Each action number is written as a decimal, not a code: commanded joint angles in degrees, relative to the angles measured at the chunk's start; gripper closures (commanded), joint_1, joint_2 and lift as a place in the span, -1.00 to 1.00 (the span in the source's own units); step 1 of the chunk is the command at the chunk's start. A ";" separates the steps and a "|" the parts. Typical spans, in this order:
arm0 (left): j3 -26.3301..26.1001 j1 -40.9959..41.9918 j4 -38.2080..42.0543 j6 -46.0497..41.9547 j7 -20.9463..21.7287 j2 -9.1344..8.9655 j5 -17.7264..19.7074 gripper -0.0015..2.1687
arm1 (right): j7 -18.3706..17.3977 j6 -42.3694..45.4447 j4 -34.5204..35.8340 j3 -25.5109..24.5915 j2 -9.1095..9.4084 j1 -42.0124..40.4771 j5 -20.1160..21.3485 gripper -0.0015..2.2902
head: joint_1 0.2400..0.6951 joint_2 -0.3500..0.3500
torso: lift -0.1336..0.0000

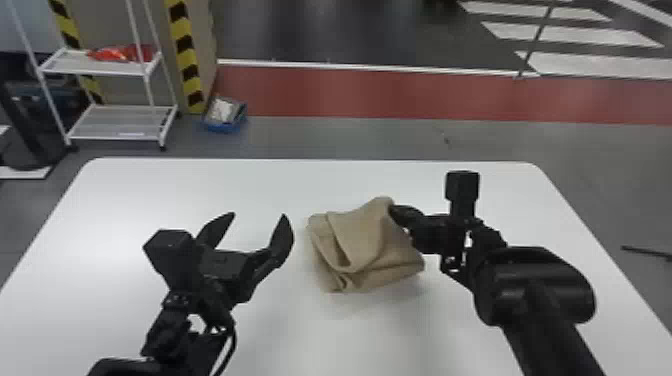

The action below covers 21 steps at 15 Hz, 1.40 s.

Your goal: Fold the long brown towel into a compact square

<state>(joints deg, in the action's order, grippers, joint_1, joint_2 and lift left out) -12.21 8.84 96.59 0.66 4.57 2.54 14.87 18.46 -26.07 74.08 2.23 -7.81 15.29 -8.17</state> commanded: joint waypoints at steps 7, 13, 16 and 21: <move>-2.82 -4.00 -3.60 0.00 0.00 1.06 1.65 -0.96 | 0.70 6.77 -4.56 9.11 0.96 2.82 0.26 0.96 | 1.00 -0.23 | -0.52; -2.82 -4.09 -3.95 0.00 0.00 1.15 1.83 -0.96 | 2.46 6.60 -4.48 17.46 1.14 3.87 0.79 0.97 | 1.00 -0.02 | -0.52; -2.65 -4.09 -3.95 0.00 0.00 1.33 2.18 -0.96 | 5.80 6.07 -3.33 17.90 1.14 2.91 1.49 0.96 | 1.00 0.07 | -0.52; -2.56 -4.00 -4.22 0.00 0.00 1.59 2.71 -0.96 | 8.44 5.37 14.07 11.83 -0.18 -8.69 1.84 0.97 | 1.00 0.13 | -0.52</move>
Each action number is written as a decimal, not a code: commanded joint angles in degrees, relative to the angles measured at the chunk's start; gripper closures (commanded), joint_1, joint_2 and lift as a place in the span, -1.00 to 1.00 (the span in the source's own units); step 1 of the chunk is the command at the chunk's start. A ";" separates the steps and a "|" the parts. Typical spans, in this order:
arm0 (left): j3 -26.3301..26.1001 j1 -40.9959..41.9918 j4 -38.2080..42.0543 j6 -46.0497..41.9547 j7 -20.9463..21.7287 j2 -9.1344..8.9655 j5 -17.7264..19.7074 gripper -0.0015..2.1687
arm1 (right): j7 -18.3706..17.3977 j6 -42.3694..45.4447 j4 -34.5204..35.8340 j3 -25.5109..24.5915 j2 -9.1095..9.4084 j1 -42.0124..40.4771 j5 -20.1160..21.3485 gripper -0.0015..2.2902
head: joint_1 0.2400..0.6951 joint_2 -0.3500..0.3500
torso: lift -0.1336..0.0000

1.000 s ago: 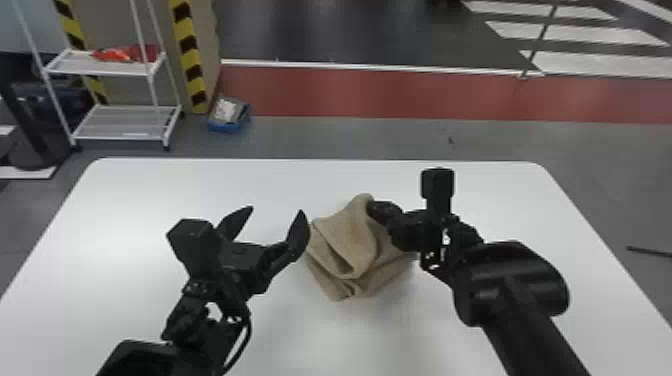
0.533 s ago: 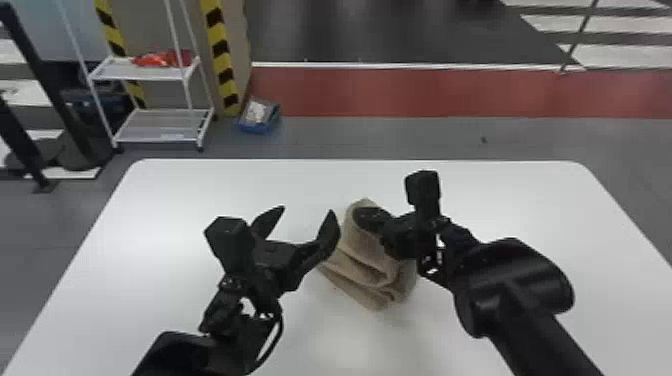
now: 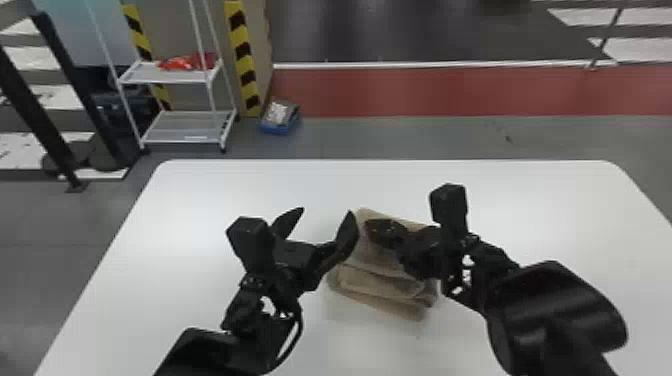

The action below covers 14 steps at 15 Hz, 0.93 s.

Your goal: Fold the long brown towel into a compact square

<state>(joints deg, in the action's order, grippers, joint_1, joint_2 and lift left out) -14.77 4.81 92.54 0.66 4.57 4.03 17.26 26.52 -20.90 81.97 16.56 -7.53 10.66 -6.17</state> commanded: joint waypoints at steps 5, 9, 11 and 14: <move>-0.35 0.11 -0.17 0.00 0.00 0.10 0.31 -0.96 | 0.46 -1.74 11.37 -3.73 -2.84 -10.84 3.01 0.96 | 1.00 0.04 | -0.52; -0.44 0.11 -0.25 0.00 0.09 0.10 0.31 -0.96 | 2.22 -4.90 6.97 -4.26 -3.19 -10.84 6.53 0.96 | 1.00 -0.04 | -0.52; -0.44 0.11 -0.17 0.00 0.18 0.19 0.40 -0.96 | 3.71 -5.25 7.32 -6.37 -3.37 -11.72 8.55 0.96 | 1.00 -0.06 | -0.52; -0.44 0.11 -0.25 0.00 0.18 0.19 0.40 -0.96 | 4.94 -5.60 11.46 -10.41 -3.54 -12.51 8.37 0.96 | 1.00 -0.16 | -0.52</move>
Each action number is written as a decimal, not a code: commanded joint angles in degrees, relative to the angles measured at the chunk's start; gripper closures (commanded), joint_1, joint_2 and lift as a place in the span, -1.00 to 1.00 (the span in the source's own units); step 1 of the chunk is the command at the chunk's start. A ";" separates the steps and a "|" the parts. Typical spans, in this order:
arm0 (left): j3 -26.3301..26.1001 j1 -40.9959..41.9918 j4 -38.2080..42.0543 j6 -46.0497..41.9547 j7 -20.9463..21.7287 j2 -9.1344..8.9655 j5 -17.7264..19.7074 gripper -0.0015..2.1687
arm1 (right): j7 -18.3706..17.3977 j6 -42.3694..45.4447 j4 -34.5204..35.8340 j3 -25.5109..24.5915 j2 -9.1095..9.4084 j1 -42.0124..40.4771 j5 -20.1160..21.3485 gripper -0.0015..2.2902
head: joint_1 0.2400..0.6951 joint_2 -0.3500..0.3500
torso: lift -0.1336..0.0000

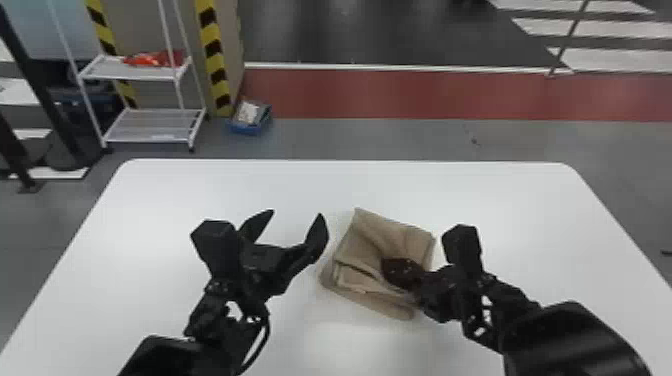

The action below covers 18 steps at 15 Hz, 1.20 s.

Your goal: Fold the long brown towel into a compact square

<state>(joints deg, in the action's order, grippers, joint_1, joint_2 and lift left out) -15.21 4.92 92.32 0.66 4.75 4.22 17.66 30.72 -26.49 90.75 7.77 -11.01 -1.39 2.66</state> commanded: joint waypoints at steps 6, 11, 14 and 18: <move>0.53 0.53 0.23 -0.17 -0.09 0.00 0.09 -0.96 | 6.63 -9.15 19.90 2.43 -0.77 -4.14 8.77 0.21 | 1.00 -0.14 | -0.52; 0.70 0.53 -0.12 -0.52 0.00 0.00 0.18 -0.96 | 9.45 -24.62 21.22 14.12 -0.15 -1.24 29.25 -0.60 | 1.00 -0.06 | -0.52; 0.70 0.70 -0.21 -1.05 0.09 0.00 0.44 -0.96 | 7.16 -25.85 21.31 15.43 1.08 -0.72 30.13 -0.60 | 1.00 -0.05 | -0.52; 0.88 0.79 -0.21 -1.40 0.09 0.18 0.80 -0.96 | 6.19 -25.85 21.31 16.40 2.84 0.43 31.18 -0.60 | 1.00 -0.01 | -0.52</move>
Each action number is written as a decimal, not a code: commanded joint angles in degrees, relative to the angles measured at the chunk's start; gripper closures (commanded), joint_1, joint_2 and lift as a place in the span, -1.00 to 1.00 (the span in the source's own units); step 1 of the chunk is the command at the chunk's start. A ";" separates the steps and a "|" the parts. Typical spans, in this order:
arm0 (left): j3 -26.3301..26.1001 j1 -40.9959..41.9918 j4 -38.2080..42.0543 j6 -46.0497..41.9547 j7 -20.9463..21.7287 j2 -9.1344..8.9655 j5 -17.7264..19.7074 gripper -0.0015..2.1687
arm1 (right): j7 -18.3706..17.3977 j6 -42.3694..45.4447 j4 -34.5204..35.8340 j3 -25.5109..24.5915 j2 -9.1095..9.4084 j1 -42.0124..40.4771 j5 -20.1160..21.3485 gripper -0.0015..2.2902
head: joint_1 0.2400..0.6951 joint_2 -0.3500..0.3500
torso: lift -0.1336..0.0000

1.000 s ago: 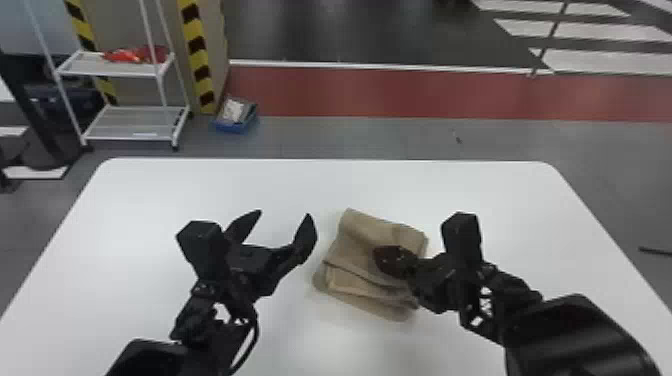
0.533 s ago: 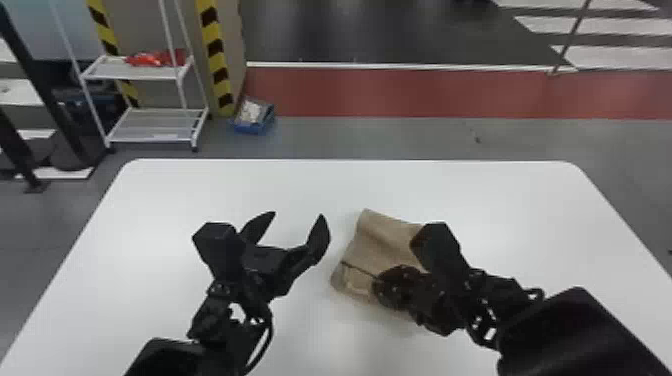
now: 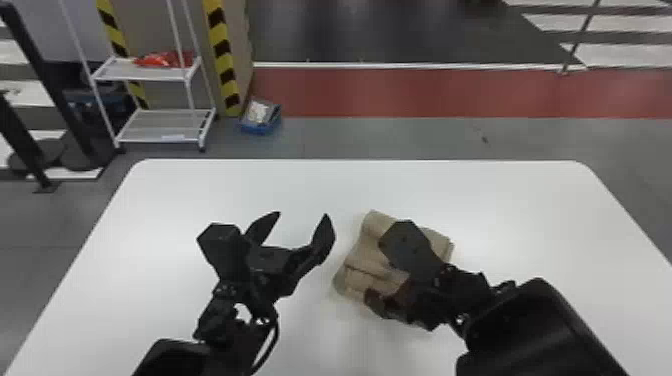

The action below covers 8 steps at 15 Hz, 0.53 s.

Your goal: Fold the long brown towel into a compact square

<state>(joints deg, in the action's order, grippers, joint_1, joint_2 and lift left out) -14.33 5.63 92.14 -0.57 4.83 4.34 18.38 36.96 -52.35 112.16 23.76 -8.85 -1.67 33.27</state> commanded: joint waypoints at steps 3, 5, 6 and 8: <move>0.01 0.08 -0.03 -0.17 0.00 0.14 0.16 -0.96 | -2.68 -0.17 -0.54 1.03 0.94 1.67 0.84 -0.60 | 1.00 0.03 | -0.52; 0.01 -0.01 -0.03 -0.17 0.00 0.23 0.16 -0.96 | -2.68 -2.28 -2.30 2.17 1.02 3.78 1.63 -0.60 | 1.00 0.03 | -0.52; 0.01 -0.01 -0.03 -0.17 0.00 0.23 0.16 -0.96 | -2.59 -2.99 -4.14 2.96 1.02 5.01 1.80 -0.60 | 1.00 0.03 | -0.52; 0.01 -0.01 -0.03 -0.34 0.00 0.23 0.16 -0.96 | -2.42 -2.99 -7.13 3.84 1.99 6.85 1.98 -0.59 | 1.00 0.03 | -0.52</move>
<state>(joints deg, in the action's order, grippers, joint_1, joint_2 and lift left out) -14.32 5.66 92.11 -0.76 4.83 4.57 18.54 34.44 -55.14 107.14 27.00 -7.51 3.91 35.05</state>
